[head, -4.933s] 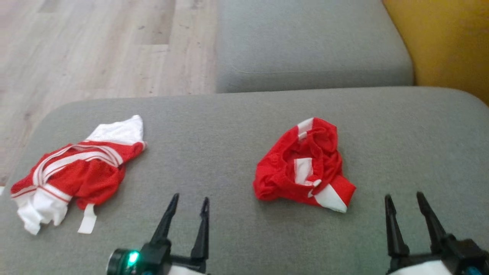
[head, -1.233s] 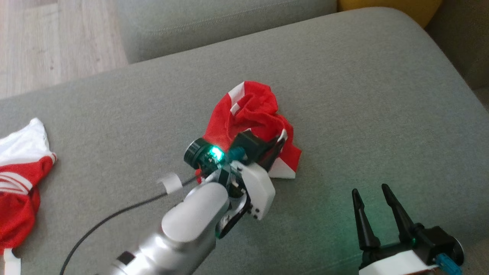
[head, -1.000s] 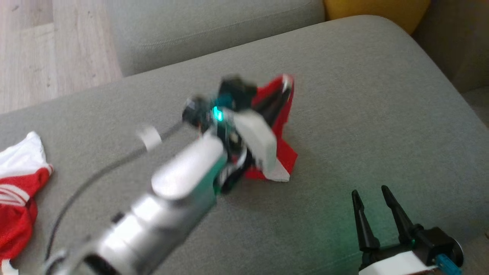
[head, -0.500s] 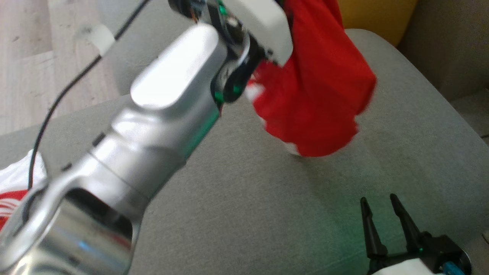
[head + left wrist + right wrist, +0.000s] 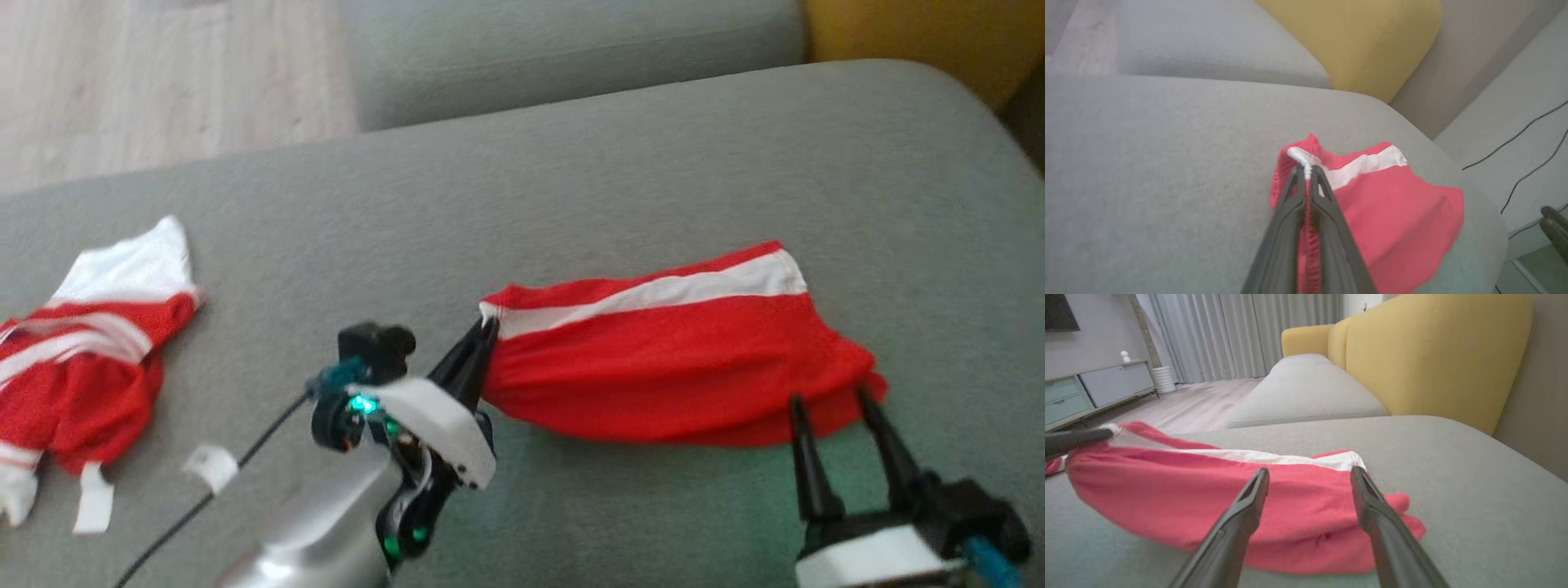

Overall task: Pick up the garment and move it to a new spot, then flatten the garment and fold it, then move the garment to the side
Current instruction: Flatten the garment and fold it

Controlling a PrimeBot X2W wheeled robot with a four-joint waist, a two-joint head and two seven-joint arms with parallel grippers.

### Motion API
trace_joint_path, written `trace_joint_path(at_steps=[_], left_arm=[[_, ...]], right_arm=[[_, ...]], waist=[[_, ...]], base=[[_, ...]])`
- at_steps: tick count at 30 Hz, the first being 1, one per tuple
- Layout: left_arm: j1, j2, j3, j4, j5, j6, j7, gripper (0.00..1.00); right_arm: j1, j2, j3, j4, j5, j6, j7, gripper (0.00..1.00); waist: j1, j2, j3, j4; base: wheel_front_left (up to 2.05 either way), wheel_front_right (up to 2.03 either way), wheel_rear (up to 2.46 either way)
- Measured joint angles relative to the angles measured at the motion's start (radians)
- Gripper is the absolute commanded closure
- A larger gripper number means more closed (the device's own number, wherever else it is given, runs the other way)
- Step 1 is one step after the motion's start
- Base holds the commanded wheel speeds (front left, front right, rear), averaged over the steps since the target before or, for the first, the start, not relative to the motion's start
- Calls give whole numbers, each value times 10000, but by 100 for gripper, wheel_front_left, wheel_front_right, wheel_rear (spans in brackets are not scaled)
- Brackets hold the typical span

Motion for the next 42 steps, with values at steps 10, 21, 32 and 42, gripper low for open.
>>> trace_joint_path(at_steps=[10, 21, 32, 42], left_arm=[[848, 570, 169, -947, 54, -336, -1394, 100], [1064, 903, 677, -988, 1900, 656, -1812, 100], [1696, 894, 1620, -1296, 2849, 510, -1814, 100], [1685, 823, 1724, -1095, 3344, 322, -1814, 100]], right_arm=[[-2088, -84, -527, 999, -1009, 0, 0, 0], [-4394, -1371, 290, 4268, 1601, 0, 1202, 0], [-4111, -2228, 1664, 3101, 5994, 0, 3501, 0], [-3940, -3233, 1685, 2232, 8420, 0, 6272, 0]], waist=[[0, 0, 836, 1324], [1, 0, 1598, 1809], [0, 0, 1766, 1750], [0, 0, 1887, 1726]], base=[[0, 0, 0], [0, 0, 0], [0, 0, 0], [0, 0, 0]])
